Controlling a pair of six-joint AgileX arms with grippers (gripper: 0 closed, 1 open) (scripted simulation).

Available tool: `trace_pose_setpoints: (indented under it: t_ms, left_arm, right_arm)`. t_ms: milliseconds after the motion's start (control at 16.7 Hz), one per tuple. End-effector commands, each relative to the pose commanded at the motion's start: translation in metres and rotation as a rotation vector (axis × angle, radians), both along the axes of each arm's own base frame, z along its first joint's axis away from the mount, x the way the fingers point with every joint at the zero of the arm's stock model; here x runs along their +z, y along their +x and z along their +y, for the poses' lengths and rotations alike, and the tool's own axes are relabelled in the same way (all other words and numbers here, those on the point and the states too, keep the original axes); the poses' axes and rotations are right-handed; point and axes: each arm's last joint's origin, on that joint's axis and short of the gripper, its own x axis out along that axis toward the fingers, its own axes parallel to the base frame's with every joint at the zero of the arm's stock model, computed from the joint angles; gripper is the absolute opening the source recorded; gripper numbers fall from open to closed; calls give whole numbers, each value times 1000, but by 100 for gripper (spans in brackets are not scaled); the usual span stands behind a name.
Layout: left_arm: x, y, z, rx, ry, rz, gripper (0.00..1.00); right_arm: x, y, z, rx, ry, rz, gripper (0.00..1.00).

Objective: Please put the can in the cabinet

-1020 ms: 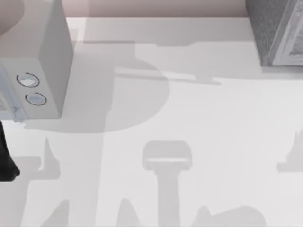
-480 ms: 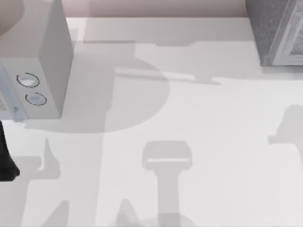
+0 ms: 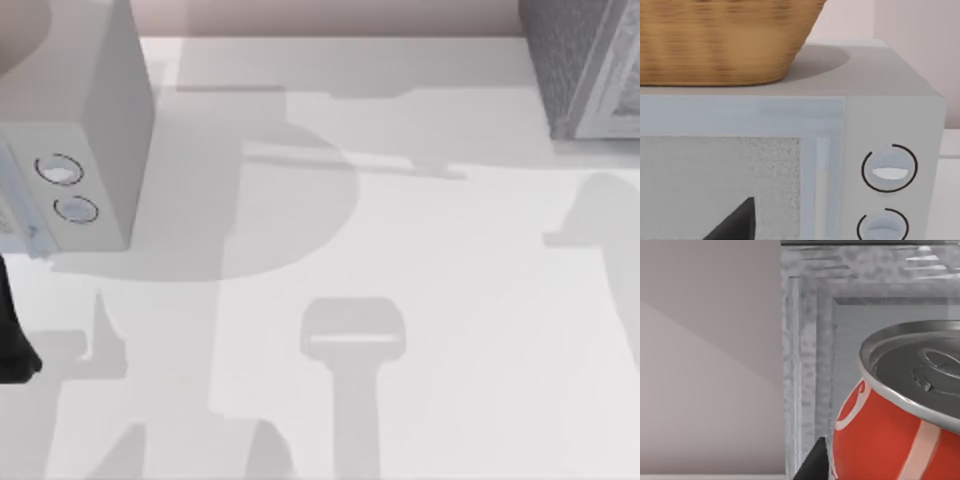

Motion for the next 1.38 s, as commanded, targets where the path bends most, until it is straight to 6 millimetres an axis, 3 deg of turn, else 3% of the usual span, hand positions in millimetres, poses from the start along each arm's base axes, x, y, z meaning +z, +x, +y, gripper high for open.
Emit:
trace_pose_setpoints:
  t_ms: [420, 780, 1080, 1380]
  left_arm:
    - [0, 0, 0, 0, 0, 0, 100]
    - [0, 0, 0, 0, 0, 0, 100]
    - [0, 0, 0, 0, 0, 0, 100]
    - [0, 0, 0, 0, 0, 0, 100]
  right_arm:
    - [66, 37, 11, 1, -1, -15, 0]
    - [109, 77, 24, 1, 0, -15, 0]
    - [128, 101, 33, 2, 1, -15, 0]
    - [130, 106, 34, 2, 1, -15, 0]
